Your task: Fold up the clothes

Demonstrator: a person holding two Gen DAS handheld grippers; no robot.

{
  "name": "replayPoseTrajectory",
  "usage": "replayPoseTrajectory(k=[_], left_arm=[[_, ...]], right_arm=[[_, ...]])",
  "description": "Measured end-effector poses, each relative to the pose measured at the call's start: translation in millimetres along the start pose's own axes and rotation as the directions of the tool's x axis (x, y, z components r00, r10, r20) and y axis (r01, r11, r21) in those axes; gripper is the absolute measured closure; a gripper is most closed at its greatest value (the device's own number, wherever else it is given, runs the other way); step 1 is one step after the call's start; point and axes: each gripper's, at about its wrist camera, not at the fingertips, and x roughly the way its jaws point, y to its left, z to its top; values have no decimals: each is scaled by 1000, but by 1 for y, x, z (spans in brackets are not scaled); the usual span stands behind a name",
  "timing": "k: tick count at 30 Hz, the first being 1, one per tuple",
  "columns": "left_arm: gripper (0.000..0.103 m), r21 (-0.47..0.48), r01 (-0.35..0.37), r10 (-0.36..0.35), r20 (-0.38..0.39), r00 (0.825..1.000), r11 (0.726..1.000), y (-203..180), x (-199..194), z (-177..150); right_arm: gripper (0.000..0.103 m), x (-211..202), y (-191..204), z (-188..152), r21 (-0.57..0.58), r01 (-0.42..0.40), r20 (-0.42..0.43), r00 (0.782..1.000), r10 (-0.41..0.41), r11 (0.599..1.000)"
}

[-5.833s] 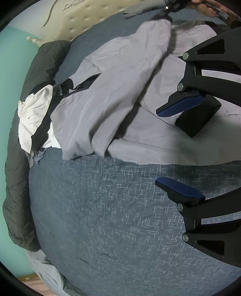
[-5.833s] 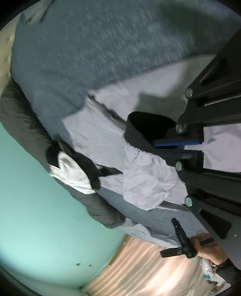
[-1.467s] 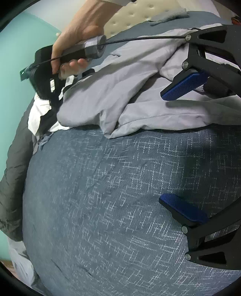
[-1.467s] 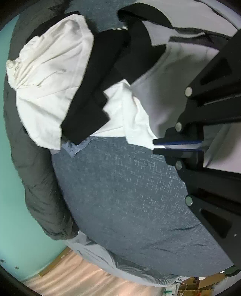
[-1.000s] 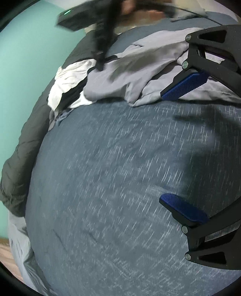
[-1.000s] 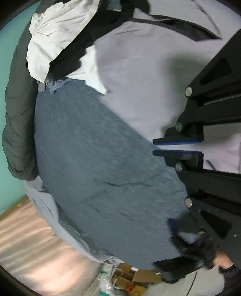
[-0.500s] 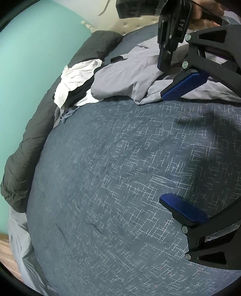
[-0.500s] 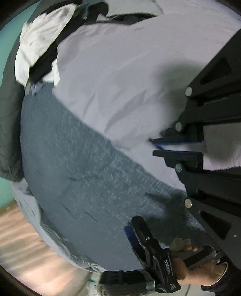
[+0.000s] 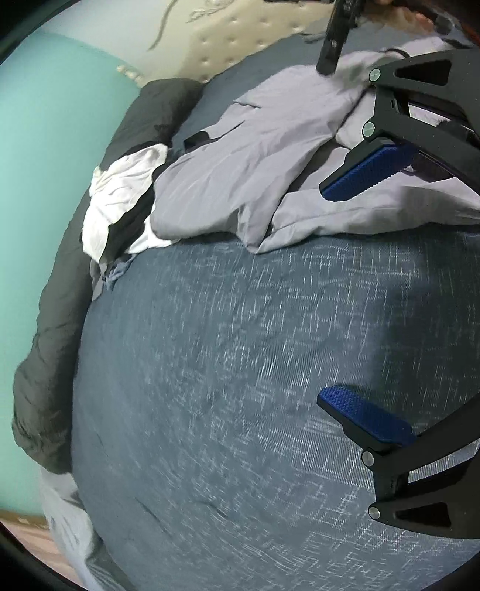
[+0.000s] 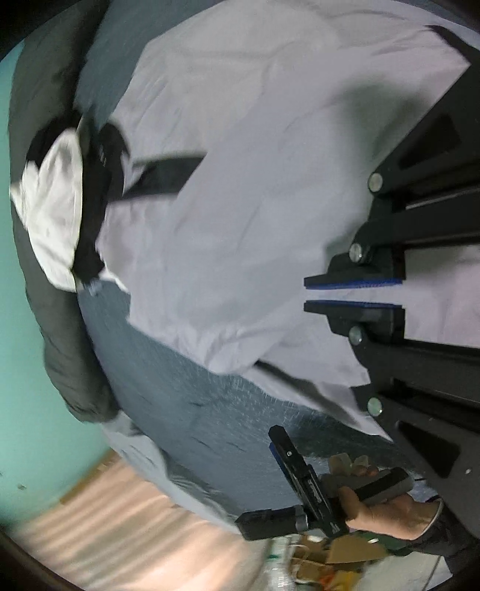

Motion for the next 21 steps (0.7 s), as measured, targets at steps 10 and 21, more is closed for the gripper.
replayPoseTrajectory(k=[10,21], left_arm=[[0,91,-30,23,80,997,995,-35,-6,-3],[0,95,-48,38,106,994,994,-52,-11,-1]], right_arm=[[97,-43,-38,-44,114,-16,100,995,5,993],[97,-67,-67,-77,217,-82,189,981,40,973]])
